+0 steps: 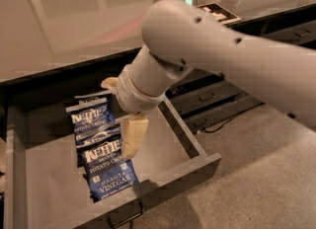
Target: Pick blue chip bag from top drawer and place on counter
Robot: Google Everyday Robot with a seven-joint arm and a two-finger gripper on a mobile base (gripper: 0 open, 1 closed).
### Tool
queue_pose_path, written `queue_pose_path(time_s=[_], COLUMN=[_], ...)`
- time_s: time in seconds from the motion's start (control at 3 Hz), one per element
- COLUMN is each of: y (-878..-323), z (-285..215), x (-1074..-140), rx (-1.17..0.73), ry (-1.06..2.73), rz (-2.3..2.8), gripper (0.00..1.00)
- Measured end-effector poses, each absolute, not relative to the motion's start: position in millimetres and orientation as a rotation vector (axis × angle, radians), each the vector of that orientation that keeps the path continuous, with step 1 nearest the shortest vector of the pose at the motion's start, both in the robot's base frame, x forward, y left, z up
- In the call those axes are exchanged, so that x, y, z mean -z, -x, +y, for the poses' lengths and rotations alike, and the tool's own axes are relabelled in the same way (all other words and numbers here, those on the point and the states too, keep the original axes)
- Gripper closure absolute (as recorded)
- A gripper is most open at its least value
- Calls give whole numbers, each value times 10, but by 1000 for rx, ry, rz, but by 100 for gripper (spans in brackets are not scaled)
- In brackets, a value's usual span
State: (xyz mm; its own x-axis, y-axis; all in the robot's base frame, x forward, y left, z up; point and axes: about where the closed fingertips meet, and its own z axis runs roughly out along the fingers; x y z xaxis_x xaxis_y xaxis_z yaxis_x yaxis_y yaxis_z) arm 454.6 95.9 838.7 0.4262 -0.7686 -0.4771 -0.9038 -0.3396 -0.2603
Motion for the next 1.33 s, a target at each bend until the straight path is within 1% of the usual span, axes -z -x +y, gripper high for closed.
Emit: queue_pose_path(time_s=[0.67, 1.0, 1.33], y=[-4563, -4536, -4568], z=[1446, 1594, 1639], x=[-7581, -7428, -7403], rx=[-531, -522, -444], ry=[2123, 2095, 2089], rz=[1443, 1446, 1518], gripper=[0, 0, 0])
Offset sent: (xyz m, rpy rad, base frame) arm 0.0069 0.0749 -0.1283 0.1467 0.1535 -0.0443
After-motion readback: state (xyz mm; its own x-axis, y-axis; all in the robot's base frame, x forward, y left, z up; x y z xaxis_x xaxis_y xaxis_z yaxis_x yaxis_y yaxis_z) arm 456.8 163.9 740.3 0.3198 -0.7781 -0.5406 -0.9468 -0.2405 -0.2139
